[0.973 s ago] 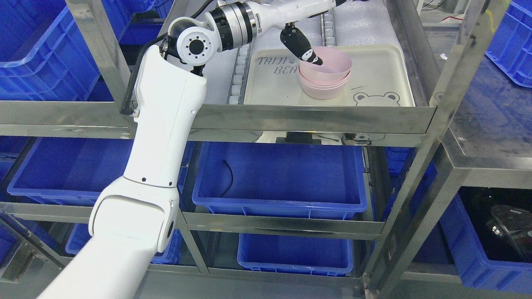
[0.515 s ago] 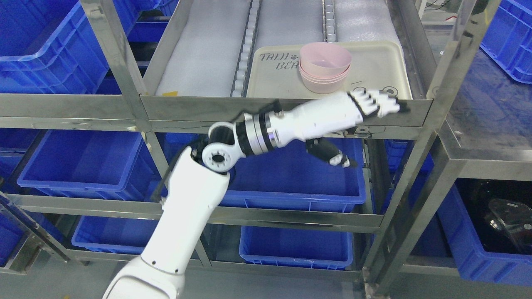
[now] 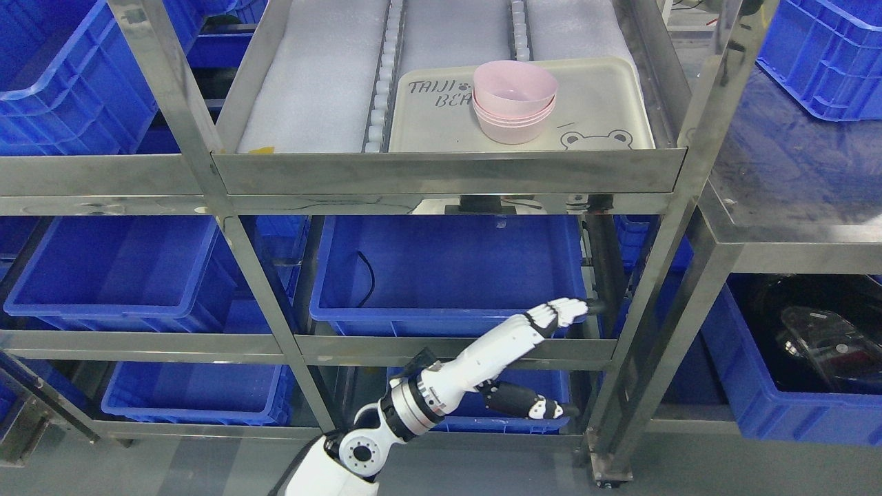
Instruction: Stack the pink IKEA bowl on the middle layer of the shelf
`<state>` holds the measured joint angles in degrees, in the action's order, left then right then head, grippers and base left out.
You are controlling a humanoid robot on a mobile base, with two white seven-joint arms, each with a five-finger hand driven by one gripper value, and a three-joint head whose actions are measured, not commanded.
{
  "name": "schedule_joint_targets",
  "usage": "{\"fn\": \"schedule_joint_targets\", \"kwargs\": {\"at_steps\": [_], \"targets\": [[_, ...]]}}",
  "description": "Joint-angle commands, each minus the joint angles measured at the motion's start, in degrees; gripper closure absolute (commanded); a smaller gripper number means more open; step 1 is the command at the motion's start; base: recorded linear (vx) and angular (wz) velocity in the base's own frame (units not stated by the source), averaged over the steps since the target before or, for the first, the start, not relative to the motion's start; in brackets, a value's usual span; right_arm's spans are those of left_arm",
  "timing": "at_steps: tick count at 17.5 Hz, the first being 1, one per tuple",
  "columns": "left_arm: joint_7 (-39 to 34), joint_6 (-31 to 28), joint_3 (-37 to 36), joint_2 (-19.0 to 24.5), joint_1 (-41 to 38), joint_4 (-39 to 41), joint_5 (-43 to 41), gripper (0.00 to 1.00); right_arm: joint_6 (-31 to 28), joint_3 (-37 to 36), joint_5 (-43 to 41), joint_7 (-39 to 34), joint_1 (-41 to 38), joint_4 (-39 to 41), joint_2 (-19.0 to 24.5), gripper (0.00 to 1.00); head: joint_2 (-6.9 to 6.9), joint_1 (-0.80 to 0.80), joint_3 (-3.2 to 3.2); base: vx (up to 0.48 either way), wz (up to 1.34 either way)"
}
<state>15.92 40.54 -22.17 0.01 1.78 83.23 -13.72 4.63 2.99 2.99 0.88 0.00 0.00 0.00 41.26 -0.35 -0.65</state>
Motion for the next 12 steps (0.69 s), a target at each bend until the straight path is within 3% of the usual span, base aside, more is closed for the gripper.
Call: {"fn": "schedule_joint_targets", "kwargs": {"at_steps": [1, 4, 12], "targets": [[-25.38, -12.73, 4.68, 0.99, -8.11, -0.97, 5.61, 0.0, 0.02, 0.0, 0.0, 0.18, -0.18, 1.0, -1.0, 0.0, 0.0, 0.0, 0.0, 0.014, 0.03], [-22.71, -18.29, 6.7, 0.99, -7.14, 0.35, 12.22, 0.0, 0.02, 0.0, 0.0, 0.18, -0.18, 1.0, -1.0, 0.0, 0.0, 0.0, 0.0, 0.015, 0.04], [-19.79, -20.94, 10.22, 0.99, -6.87, 0.44, 13.99, 0.0, 0.02, 0.0, 0.0, 0.18, -0.27, 1.0, -1.0, 0.0, 0.0, 0.0, 0.0, 0.002, 0.0]]}}
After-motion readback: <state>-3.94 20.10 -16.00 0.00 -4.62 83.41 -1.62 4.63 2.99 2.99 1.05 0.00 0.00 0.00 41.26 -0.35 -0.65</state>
